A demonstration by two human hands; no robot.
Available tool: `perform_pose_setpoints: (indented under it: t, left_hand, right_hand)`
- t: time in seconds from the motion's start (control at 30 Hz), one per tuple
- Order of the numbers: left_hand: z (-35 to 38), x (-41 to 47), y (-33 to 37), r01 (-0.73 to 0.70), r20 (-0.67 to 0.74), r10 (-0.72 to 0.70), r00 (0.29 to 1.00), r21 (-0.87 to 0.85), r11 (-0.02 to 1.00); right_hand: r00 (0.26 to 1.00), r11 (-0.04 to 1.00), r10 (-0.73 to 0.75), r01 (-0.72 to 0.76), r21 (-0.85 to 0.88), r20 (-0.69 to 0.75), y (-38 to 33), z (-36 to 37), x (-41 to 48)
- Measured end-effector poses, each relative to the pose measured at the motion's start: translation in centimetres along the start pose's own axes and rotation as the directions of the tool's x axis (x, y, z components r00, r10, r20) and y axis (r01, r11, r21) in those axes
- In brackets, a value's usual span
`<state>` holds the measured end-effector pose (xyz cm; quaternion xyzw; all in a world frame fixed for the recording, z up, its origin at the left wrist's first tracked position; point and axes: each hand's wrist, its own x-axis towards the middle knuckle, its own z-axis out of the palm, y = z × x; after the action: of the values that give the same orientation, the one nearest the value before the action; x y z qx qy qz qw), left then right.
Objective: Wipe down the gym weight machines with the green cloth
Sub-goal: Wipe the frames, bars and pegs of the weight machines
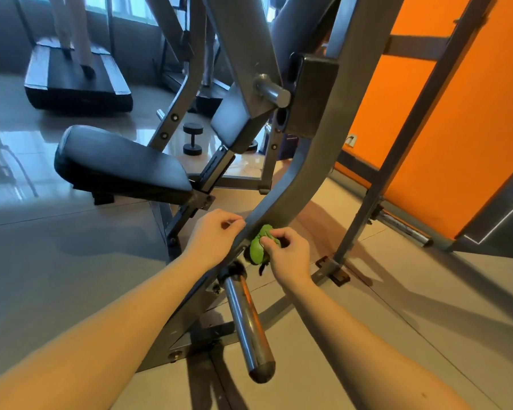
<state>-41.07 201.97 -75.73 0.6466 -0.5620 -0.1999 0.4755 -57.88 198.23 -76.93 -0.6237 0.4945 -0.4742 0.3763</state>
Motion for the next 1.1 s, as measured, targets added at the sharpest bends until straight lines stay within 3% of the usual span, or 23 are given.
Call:
perform_pose_setpoints:
  t: [0.13, 0.23, 0.3, 0.4, 0.43, 0.5, 0.6, 0.67, 0.83, 1.1]
  left_hand:
    - [-0.7, -0.8, 2.8, 0.010, 0.207, 0.042, 0.977, -0.244, 0.970]
    - [-0.9, -0.7, 4.2, -0.038, 0.135, 0.083, 0.987, -0.304, 0.952]
    - [-1.1, -0.2, 4.4, -0.047, 0.065, 0.069, 0.995, -0.301, 0.952]
    - [-1.4, 1.2, 5.5, -0.073, -0.064, 0.056, 0.996, -0.317, 0.946]
    - [-1.5, 2.0, 6.3, -0.107, -0.134, 0.068, 0.989, -0.309, 0.945]
    - [-1.3, 4.2, 8.1, -0.194, -0.222, 0.136, 0.965, -0.267, 0.944]
    - [0.5, 6.8, 9.2, -0.274, -0.123, 0.256, 0.959, -0.150, 0.950]
    - [1.9, 7.1, 8.6, -0.285, -0.033, 0.283, 0.958, -0.077, 0.955]
    - [2.4, 5.5, 3.8, -0.336, -0.076, 0.337, 0.939, 0.021, 0.942]
    - [1.2, -1.7, -7.5, -0.055, -0.015, 0.060, 0.998, 0.216, 0.975]
  right_hand:
    - [0.998, 0.991, -0.056, 0.054, 0.121, 0.010, -3.3, -1.0, 0.0]
    - [0.987, 0.966, -0.022, -0.019, 0.256, 0.156, -4.9, -1.1, 0.0]
    - [0.983, 0.970, -0.027, -0.019, 0.244, 0.181, -5.3, -1.4, 0.2]
    - [0.987, 0.997, -0.074, 0.076, 0.010, -0.141, -5.2, -2.0, 1.5]
    - [0.972, 0.998, -0.055, 0.049, -0.034, -0.229, -5.1, -2.1, 2.0]
    - [0.978, 0.997, 0.022, -0.037, -0.068, -0.208, -4.8, -2.0, 2.9]
    - [0.998, 0.999, 0.031, -0.032, -0.020, -0.052, -3.8, -0.8, 3.3]
    - [0.999, 1.000, -0.015, 0.014, -0.021, -0.047, -2.7, -0.5, 3.6]
    - [0.990, 0.975, -0.111, 0.091, -0.204, -0.089, -0.5, 0.0, 3.5]
    - [0.996, 0.993, -0.022, 0.012, -0.121, -0.087, 0.8, 2.6, 0.7]
